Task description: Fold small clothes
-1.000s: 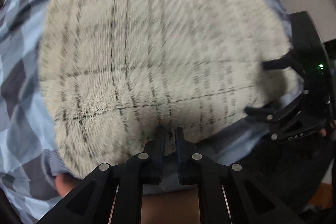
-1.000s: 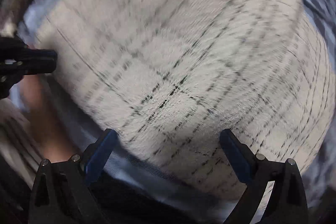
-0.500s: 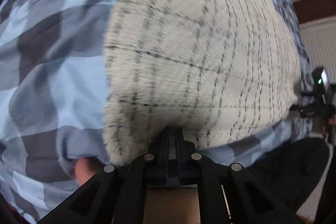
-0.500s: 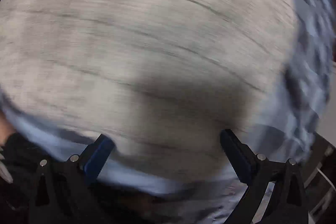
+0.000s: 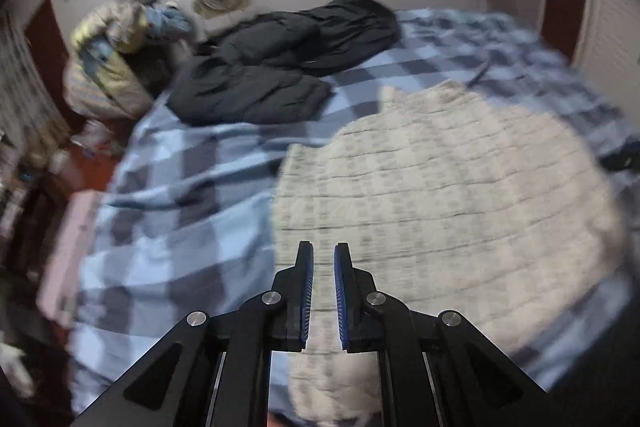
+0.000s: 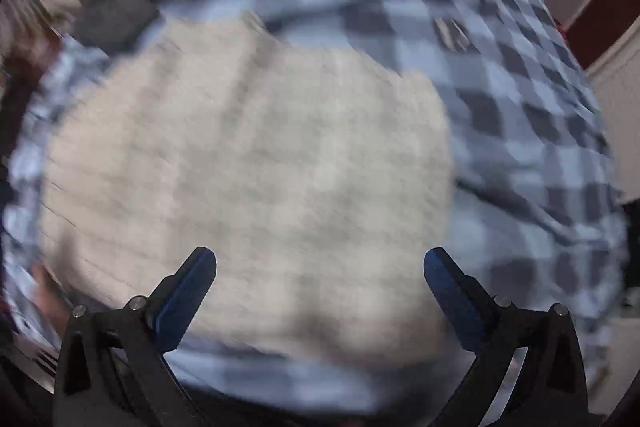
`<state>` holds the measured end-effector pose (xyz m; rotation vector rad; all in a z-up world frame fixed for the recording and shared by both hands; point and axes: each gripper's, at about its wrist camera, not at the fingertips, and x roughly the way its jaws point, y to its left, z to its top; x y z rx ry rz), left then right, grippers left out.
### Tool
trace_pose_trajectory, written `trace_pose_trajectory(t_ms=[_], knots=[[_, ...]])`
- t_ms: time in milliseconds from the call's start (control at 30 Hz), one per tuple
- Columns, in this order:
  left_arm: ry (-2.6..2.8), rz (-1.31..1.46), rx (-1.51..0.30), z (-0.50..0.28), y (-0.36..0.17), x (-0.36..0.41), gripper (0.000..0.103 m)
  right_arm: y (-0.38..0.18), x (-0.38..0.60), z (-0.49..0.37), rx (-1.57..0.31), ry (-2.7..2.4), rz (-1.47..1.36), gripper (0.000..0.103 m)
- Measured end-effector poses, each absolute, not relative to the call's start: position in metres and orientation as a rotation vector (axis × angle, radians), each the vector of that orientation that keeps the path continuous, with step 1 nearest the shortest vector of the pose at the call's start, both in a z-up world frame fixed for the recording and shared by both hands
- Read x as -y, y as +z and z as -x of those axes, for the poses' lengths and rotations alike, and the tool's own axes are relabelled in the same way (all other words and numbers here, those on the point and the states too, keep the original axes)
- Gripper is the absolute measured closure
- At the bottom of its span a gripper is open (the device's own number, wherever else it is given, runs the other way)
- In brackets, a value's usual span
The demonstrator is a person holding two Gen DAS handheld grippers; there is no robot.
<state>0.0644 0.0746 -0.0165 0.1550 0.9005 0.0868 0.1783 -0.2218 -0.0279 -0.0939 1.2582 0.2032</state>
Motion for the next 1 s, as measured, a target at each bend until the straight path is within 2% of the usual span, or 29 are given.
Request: trace_pose_trajectory(t_ms=[67,167,233,433,600,767,1000], knots=[[0.035,-0.152,-0.978,-0.07,-0.031,-0.062,0.094,-0.041,0.21,-0.178,-1.23,0.234,0.002,0.002],[-0.109,0.054,-1.195,-0.085,-0.067,-0.078,0.094,-0.073,0.214,-0.186,-1.321,0.193,-0.059,0.002],[-0.111,0.086,-1.231,-0.085,-0.076,-0.085,0.094,-0.083,0.21,-0.19,-1.37,0.2,-0.053,0.002],[-0.23,0.131,-1.124,-0.079,-0.059,-0.081,0.094,-0.089,0.204,-0.186,-1.357,0.189,0.005,0.002],[-0.217,0.078,-1.018,-0.072,-0.036,-0.078,0.094,-0.071,0.196,-0.182,-1.297,0.203,0.028,0.002],[-0.306,0.149,-1.043,-0.086,-0.016,-0.071,0.093,-0.06,0.197,-0.176,-1.249,0.212,0.017,0.002],[-0.396,0.12,-0.984,-0.089,0.016,-0.05,0.093,-0.061,0.192,-0.178,-1.237,0.237,0.032,0.002]])
